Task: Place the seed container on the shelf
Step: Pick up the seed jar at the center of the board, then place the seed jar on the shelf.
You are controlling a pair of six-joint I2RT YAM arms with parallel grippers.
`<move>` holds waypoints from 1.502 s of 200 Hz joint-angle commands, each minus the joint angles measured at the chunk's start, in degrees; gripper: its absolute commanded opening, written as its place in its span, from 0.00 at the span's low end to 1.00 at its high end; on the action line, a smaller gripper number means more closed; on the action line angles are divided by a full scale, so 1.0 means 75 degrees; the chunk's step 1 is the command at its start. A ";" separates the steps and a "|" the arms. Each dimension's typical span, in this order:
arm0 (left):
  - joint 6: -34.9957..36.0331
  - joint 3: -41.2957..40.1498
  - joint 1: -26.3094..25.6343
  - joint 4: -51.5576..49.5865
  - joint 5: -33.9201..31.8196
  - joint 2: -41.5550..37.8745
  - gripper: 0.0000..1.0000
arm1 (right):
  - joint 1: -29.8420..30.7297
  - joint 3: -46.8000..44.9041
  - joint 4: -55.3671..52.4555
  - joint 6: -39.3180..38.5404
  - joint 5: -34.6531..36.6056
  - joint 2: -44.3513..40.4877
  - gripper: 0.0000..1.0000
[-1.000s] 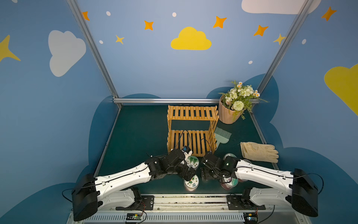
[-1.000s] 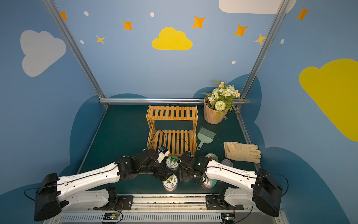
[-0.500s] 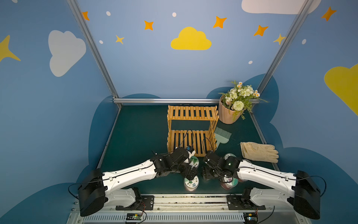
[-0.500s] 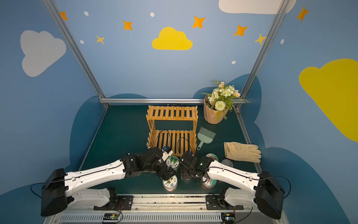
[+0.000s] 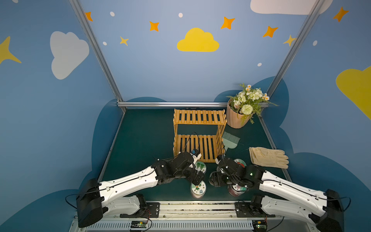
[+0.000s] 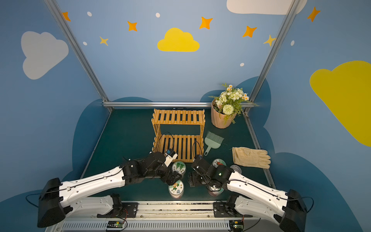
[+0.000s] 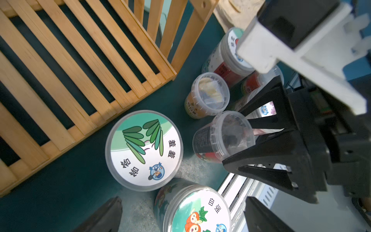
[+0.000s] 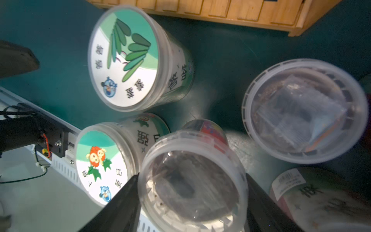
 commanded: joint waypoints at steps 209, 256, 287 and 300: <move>0.0910 0.2115 0.2915 -0.1142 -0.0808 -0.1507 1.00 | -0.2076 0.7768 -0.1660 -0.3718 -0.1095 0.2987 0.73; -0.0197 0.1927 0.3871 -0.1445 -0.0271 -0.1231 1.00 | -0.2151 0.9095 -0.1779 -0.3900 -0.1006 0.4205 0.73; -0.0815 0.1407 0.4666 -0.1236 0.0750 -0.0816 1.00 | -0.2187 0.9894 -0.1830 -0.3874 -0.1060 0.4924 0.72; -0.1019 0.1271 0.5081 -0.0993 0.1299 -0.0565 0.98 | -0.2216 1.0226 -0.1902 -0.3884 -0.1002 0.5259 0.71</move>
